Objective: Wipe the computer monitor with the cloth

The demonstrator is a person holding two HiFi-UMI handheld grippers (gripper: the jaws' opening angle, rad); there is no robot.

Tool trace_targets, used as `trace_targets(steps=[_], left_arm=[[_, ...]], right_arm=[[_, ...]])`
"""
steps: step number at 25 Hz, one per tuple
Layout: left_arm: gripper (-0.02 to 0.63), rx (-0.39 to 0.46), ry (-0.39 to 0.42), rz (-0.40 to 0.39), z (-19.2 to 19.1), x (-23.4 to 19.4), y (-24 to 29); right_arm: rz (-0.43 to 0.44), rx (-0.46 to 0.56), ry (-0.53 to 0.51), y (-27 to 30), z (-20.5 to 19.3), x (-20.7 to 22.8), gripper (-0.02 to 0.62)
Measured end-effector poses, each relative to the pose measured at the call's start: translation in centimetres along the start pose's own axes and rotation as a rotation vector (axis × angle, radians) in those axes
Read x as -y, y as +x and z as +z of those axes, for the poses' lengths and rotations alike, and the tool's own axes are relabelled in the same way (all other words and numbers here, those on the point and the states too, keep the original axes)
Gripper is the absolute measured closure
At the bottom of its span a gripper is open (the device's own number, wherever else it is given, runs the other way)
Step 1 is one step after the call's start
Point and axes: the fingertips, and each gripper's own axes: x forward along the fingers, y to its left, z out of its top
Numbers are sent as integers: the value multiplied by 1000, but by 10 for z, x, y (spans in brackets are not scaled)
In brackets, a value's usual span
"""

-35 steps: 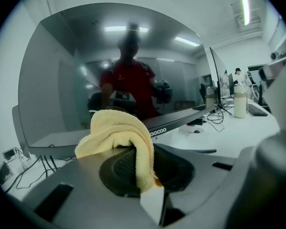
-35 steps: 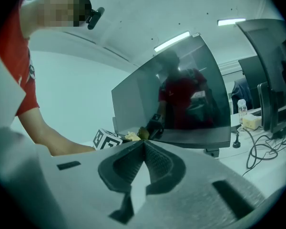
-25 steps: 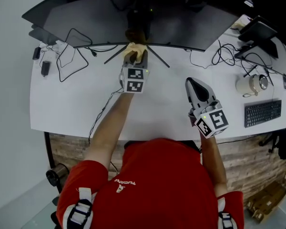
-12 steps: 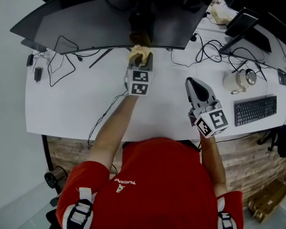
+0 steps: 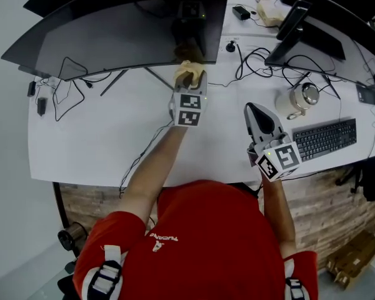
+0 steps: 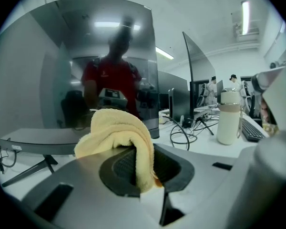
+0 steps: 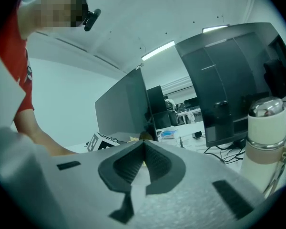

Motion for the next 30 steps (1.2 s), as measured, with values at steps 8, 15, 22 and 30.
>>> trace_targets(steps=[8,15,22,30], left_arm=[[551,-2,6,-26,10,44,19],[551,2,20,-65,17,69,21],[551,40,34,-151,27,91,-4],[551,185,19,-274,62,110,-80]], right_arm=[[-12,0,15,-21,-1,29,591],[-22,-2,37,-30,-4,38,591],[-67,11,48,-35,-5,33,591],[-104,30,7,-38,4,-5,591]])
